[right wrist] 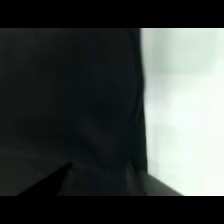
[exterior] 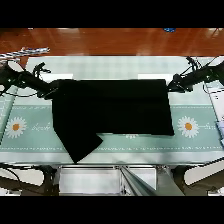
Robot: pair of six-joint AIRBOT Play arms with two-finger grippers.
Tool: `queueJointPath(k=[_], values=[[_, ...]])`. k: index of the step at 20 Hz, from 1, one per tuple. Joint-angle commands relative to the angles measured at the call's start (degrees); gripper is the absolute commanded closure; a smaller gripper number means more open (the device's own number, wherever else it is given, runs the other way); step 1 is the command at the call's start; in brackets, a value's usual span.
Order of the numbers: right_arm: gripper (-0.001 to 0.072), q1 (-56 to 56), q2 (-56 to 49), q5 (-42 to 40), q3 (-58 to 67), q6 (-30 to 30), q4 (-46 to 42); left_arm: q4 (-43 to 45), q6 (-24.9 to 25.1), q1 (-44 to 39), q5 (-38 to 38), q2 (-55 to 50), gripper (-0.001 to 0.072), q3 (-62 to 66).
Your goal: Fold the shirts.
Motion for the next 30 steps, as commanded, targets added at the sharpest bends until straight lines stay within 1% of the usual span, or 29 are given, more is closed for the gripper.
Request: queueJointPath(k=[1, 2, 4, 5, 7, 8, 9, 10, 11, 12, 13, 14, 16, 17, 19, 21, 22, 24, 27, 30], values=[[0.0301, -1.46, 2.1, 2.38, -0.74, 0.46, -0.66, 1.86, -0.74, 2.14, -9.22, 0.39, 0.0198, 1.57], [0.0301, -2.89, 3.8, 3.1, -0.74, 0.79, -0.81, 1.86, -1.27, 4.0, -12.24, 1.42, 0.0198, 1.97], [0.0302, -6.47, 8.44, 4.68, -1.38, 1.95, -2.16, 1.9, -1.75, 8.11, -14.99, 5.38, 0.0199, 1.29], [0.0302, -8.09, 11.15, 4.52, -3.02, 2.05, -2.34, 2.16, -1.31, 10.36, -14.84, 8.57, 0.0199, -0.42], [0.0302, -11.3, 17.75, 1.84, -9.84, 1.36, -2.05, 2.32, 1.99, 15.1, -12.96, 15.87, 0.0199, -7.06], [0.0302, -12.59, 21.46, -0.44, -14.78, 0.68, -2.03, 2.23, 3.04, 18.01, -10.86, 20.28, 0.0199, -12.76], [0.0302, -13.64, 24.9, -2.78, -19.93, 0.66, -1.44, 1.07, 3.04, 21.05, -8.13, 24.74, 0.0199, -19.56], [0.0302, -14.36, 28.28, -4.98, -25.53, 0.37, -0.11, -2.05, 3.3, 24.0, -5.73, 28.7, 0.0199, -26.53], [0.0302, -14.67, 31.76, -7.45, -31.61, 0.33, 1.7, -6.71, 4.98, 26.91, -3.61, 32.52, 0.0199, -33.48], [0.0302, -14.62, 34.93, -9.81, -37.07, 0.33, 3.08, -11.72, 7.74, 29.51, -1.79, 36.48, 0.0199, -40.52], [0.0302, -14.58, 37.35, -11.32, -41.33, -0.35, 4.92, -14.56, 8.52, 31.21, 0.04, 39.89, 0.0199, -46.62], [0.0302, -14.6, 39.36, -11.89, -44.85, -1.57, 6.86, -15.45, 8.33, 31.85, 1.27, 42.23, 0.0199, -51.19], [0.0302, -14.58, 42.01, -11.78, -49.03, -3.45, 8.61, -15.34, 8.35, 31.85, 2.14, 44.13, 0.0199, -57.44], [0.0302, -14.58, 42.86, -11.5, -50.16, -3.61, 8.68, -15.78, 7.15, 31.85, 2.64, 44.02, 0.0199, -58.47], [0.0302, -14.58, 43.47, -10.21, -50.93, -4.07, 8.68, -14.93, 6.97, 31.5, 3.28, 44.09, 0.0199, -58.05], [0.0302, -14.58, 43.47, -9.42, -50.93, -4.26, 9.11, -11.43, 3.91, 31.47, 5.29, 43.93, 0.0199, -58.05], [0.0302, -14.58, 43.47, -9.44, -50.93, -4.26, 9.11, -10.78, 3.15, 31.47, 5.66, 43.93, 0.0199, -58.07], [0.0302, -14.58, 43.47, -9.46, -50.93, -4.26, 9.16, -10.82, 3.17, 30.95, 5.51, 43.34, 0.0199, -58.12], [0.0303, -14.58, 43.47, -9.77, -50.93, -4.26, 9.4, -11.08, 3.19, 25.94, 6.08, 40.98, 0.0199, -58.21], [0.0302, -14.58, 43.47, -9.84, -50.93, -4.98, 12.72, -11.39, 3.1, 18.93, 10.36, 38.27, 0.0199, -58.21]])
